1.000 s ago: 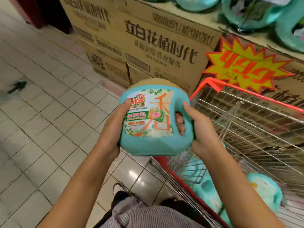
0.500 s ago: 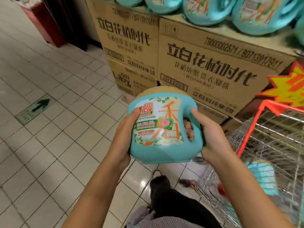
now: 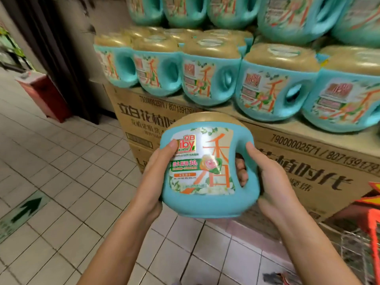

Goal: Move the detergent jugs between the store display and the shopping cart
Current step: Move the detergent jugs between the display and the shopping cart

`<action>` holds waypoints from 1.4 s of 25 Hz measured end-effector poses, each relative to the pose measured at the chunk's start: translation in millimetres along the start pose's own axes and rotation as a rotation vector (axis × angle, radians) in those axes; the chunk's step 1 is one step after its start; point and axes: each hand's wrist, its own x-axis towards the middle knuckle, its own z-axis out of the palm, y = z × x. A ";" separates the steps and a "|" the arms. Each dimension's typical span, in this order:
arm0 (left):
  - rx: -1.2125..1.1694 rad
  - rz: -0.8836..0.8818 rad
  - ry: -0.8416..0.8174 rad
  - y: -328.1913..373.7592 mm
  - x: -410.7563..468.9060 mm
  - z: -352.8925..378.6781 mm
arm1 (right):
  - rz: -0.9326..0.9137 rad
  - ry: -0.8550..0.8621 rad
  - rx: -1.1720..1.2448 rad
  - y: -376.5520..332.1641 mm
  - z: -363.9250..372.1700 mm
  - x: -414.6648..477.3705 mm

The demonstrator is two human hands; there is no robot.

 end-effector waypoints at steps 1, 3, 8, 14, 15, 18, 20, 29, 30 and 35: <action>0.003 0.015 -0.022 12.4 9.2 0.2 | -0.034 0.003 -0.006 -9.9 8.5 4.3; 0.009 0.045 -0.098 37.3 30.9 1.0 | -0.106 0.000 -0.014 -29.4 23.4 15.1; 0.018 0.178 -0.327 94.1 88.9 2.9 | -0.308 -0.006 0.007 -72.3 60.3 46.9; 0.217 0.421 -0.565 177.0 164.5 2.4 | -0.587 -0.017 -0.156 -124.8 111.0 88.6; 0.241 0.464 -0.595 189.9 177.1 4.7 | -0.632 -0.029 -0.216 -133.3 118.7 94.8; 0.233 0.533 -0.686 229.1 214.7 15.2 | -0.726 -0.111 -0.300 -163.5 130.9 115.7; 0.268 0.572 -0.725 247.4 240.9 25.6 | -0.755 -0.065 -0.387 -185.8 136.7 130.3; 0.410 0.693 -0.638 287.5 344.0 79.4 | -0.879 0.365 -0.788 -249.8 146.2 215.7; 0.421 0.684 -0.618 284.7 352.2 83.1 | -0.891 0.425 -0.840 -248.7 144.8 226.1; 0.437 0.661 -0.562 268.7 384.3 95.5 | -0.903 0.519 -0.894 -238.2 137.1 261.8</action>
